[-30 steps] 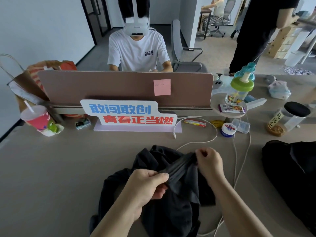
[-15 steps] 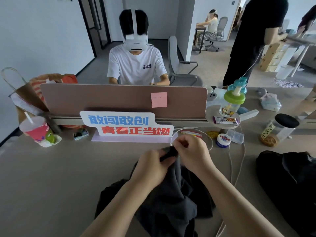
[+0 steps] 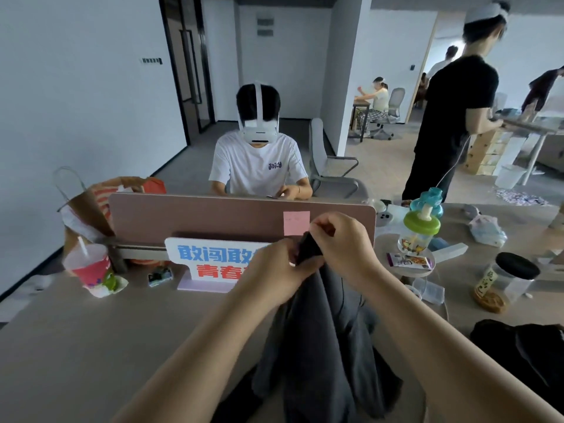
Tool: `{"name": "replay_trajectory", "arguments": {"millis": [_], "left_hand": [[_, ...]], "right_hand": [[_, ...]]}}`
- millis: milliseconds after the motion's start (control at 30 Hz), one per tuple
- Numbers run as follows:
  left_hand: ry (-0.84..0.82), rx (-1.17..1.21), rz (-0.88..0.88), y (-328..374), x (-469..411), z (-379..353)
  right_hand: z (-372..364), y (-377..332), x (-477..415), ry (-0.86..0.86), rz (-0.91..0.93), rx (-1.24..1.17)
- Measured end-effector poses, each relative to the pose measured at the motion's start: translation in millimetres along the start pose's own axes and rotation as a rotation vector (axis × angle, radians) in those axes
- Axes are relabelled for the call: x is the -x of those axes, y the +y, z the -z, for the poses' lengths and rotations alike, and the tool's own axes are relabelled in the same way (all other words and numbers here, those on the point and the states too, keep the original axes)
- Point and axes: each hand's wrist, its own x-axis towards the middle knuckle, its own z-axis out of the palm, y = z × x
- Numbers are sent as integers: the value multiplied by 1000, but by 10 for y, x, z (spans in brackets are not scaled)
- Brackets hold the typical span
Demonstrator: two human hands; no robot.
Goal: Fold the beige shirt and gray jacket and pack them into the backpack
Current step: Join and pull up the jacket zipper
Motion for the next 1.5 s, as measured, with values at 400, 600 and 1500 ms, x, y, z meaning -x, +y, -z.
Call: {"name": "replay_trajectory", "arguments": {"millis": [400,600,1500], "left_hand": [[49,-22,-147,86,305,394],[-210,-229,-155,95,464,530],[13,907,-45,732,-560,918]], "right_hand": [[451,-275,-485,112,75,56],[490,-294,-687,187,59,65],[674,10,-284,-387,-88,-400]]}}
